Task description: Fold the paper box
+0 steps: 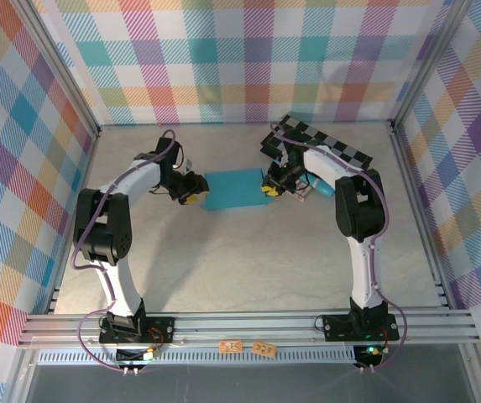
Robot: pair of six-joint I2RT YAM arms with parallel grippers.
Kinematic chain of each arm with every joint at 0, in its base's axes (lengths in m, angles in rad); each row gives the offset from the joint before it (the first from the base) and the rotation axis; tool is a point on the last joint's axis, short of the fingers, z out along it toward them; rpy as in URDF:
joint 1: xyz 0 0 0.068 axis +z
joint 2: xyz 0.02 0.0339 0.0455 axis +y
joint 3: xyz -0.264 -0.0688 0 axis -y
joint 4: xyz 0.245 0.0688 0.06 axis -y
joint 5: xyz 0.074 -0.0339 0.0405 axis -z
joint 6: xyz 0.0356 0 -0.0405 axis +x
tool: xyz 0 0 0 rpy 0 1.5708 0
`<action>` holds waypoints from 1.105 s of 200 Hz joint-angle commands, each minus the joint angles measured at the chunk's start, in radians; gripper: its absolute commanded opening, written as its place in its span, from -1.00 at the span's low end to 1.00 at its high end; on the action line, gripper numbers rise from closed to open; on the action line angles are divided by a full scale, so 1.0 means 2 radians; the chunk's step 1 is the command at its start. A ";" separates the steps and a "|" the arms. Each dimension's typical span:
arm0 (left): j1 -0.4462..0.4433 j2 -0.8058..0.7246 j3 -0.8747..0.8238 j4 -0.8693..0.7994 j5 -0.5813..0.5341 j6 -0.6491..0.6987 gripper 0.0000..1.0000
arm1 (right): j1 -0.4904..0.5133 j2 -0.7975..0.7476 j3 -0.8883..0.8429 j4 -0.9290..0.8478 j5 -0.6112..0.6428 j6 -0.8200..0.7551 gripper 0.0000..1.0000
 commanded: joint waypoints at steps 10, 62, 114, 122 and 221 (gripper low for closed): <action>-0.002 0.010 0.013 0.012 0.025 0.004 -0.04 | 0.004 0.013 0.012 -0.027 0.008 -0.014 -0.64; -0.007 0.056 0.011 0.027 0.031 0.004 -0.19 | 0.004 0.012 0.017 -0.026 0.003 -0.012 -0.64; -0.010 0.067 -0.019 0.056 0.031 -0.004 -0.50 | 0.005 0.013 0.034 -0.035 -0.011 -0.022 -0.57; -0.010 0.067 -0.023 0.058 0.028 -0.004 -0.55 | 0.004 0.011 0.037 -0.040 -0.011 -0.027 -0.54; -0.011 0.069 -0.023 0.037 0.020 0.022 -0.79 | -0.034 -0.001 0.019 -0.026 -0.062 -0.101 -0.05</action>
